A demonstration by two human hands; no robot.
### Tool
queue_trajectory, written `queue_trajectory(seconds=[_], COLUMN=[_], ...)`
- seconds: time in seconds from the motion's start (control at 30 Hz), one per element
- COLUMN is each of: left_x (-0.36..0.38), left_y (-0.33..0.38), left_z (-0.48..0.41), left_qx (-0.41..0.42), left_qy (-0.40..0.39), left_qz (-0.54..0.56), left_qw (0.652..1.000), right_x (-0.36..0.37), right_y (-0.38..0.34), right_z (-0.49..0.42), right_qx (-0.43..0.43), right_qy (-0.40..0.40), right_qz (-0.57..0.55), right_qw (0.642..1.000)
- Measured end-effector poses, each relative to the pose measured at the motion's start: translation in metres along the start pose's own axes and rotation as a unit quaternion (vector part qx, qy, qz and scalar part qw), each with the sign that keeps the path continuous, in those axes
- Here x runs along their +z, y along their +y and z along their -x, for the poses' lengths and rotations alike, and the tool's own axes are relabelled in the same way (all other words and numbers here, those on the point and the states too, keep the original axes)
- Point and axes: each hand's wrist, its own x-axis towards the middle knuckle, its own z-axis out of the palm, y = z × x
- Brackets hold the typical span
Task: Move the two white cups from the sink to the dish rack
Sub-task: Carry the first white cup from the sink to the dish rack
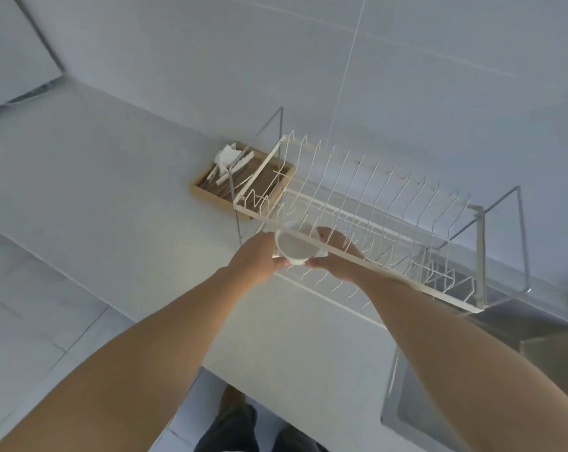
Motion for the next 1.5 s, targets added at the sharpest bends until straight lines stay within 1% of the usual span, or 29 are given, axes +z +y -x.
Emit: queue_trajectory(seconds=[0.13, 0.23, 0.3, 0.37, 0.47, 0.53, 0.77, 0.83, 0.9, 0.97, 1.03, 1.13, 1.2, 1.3, 1.37, 1.5], left_x=[-0.002, 0.001, 0.002, 0.004, 0.005, 0.006, 0.0, -0.001, -0.004, -0.008, -0.012, -0.015, -0.014, -0.007, 0.001, 0.027], left_y=[-0.007, -0.013, -0.014, -0.015, -0.018, -0.019, -0.02, -0.021, -0.02, -0.017, -0.01, 0.002, 0.011, 0.026, 0.039, 0.074], left_z=[-0.02, -0.032, -0.037, -0.04, -0.041, -0.04, -0.033, -0.031, -0.029, -0.024, -0.017, -0.003, 0.01, 0.026, 0.034, 0.056], left_qx=[0.014, 0.019, 0.024, 0.033, 0.04, 0.046, 0.062, 0.062, 0.068, 0.074, 0.08, 0.108, 0.137, 0.188, 0.204, 0.219], left_qy=[-0.016, -0.034, -0.032, -0.03, -0.034, -0.033, -0.054, -0.048, -0.037, -0.029, -0.024, -0.009, 0.011, 0.039, 0.027, -0.026], left_qz=[-0.006, 0.012, 0.023, 0.03, 0.037, 0.046, 0.071, 0.066, 0.052, 0.018, 0.004, -0.036, -0.084, -0.109, -0.127, -0.166], left_qw=[1.0, 0.999, 0.999, 0.999, 0.998, 0.997, 0.994, 0.995, 0.996, 0.997, 0.997, 0.993, 0.987, 0.975, 0.97, 0.961], right_x=[0.001, 0.0, -0.001, -0.004, -0.004, -0.004, 0.004, 0.009, 0.012, 0.014, 0.014, 0.014, 0.014, 0.014, 0.013, 0.006], right_y=[0.003, 0.005, 0.007, 0.009, 0.004, 0.004, 0.004, 0.007, 0.009, 0.008, 0.006, 0.002, -0.001, -0.001, 0.003, 0.018], right_z=[-0.008, -0.011, -0.013, -0.015, -0.017, -0.019, -0.008, -0.008, -0.003, 0.006, 0.019, 0.04, 0.058, 0.093, 0.118, 0.175], right_qx=[0.001, -0.015, -0.012, -0.024, -0.003, 0.012, 0.06, 0.067, 0.087, 0.126, 0.156, 0.18, 0.186, 0.184, 0.19, 0.207], right_qy=[0.016, 0.037, 0.046, 0.038, -0.002, -0.009, 0.06, 0.082, 0.1, 0.112, 0.111, 0.102, 0.12, 0.152, 0.176, 0.213], right_qz=[0.007, 0.028, 0.04, 0.048, 0.094, 0.106, 0.048, 0.044, 0.054, 0.026, 0.034, 0.136, 0.187, 0.234, 0.249, 0.242], right_qw=[1.0, 0.999, 0.998, 0.998, 0.996, 0.994, 0.995, 0.993, 0.99, 0.985, 0.981, 0.969, 0.957, 0.942, 0.933, 0.924])
